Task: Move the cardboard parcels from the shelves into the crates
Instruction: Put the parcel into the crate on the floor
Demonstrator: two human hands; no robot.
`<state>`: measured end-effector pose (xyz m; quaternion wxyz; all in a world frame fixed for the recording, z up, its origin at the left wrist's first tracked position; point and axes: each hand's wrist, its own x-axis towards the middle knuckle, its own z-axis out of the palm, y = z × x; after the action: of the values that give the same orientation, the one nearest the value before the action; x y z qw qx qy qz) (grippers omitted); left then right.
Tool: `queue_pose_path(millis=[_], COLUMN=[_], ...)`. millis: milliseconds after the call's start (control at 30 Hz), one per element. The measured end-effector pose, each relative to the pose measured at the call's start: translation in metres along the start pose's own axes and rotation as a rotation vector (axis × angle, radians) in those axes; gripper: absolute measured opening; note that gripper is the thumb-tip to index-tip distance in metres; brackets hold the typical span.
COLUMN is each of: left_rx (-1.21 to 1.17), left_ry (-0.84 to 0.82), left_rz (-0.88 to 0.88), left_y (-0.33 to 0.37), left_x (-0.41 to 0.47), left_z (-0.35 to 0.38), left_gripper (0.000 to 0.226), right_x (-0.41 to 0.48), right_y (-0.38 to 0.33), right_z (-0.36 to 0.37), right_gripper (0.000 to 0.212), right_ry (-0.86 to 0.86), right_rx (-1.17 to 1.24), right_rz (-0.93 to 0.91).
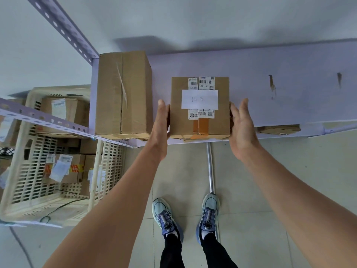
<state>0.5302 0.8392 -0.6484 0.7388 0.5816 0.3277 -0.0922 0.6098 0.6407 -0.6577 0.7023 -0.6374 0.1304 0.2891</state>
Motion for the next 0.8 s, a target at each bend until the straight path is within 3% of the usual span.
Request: queue_pose_path(millis=[167,467,633,800], left_rx=[-0.003,-0.033,-0.064,-0.146], left_ry=[-0.034,-0.045,-0.037,0.014], left_rz=[0.049,0.182,0.183,0.169], left_y=[-0.003,0.023,0.033,0.045], left_x=[-0.008,-0.055,-0.103,-0.159], left_z=[0.005,0.011,-0.006,-0.040], left_gripper=[0.055,0.066,0.043,0.038], right_x=[-0.011,-0.059,-0.097,-0.137], right_y=[0.001,-0.026,-0.036,-0.035], right_z=[0.003,0.004,0.018,0.052], right_gripper=[0.056,0.062,0.069,0.072], right_ry=[-0.008,-0.029,-0.094,-0.109], right_rx=[-0.037,-0.051,-0.030,-0.044], right_rz=[-0.068,-0.197,-0.217,-0.243])
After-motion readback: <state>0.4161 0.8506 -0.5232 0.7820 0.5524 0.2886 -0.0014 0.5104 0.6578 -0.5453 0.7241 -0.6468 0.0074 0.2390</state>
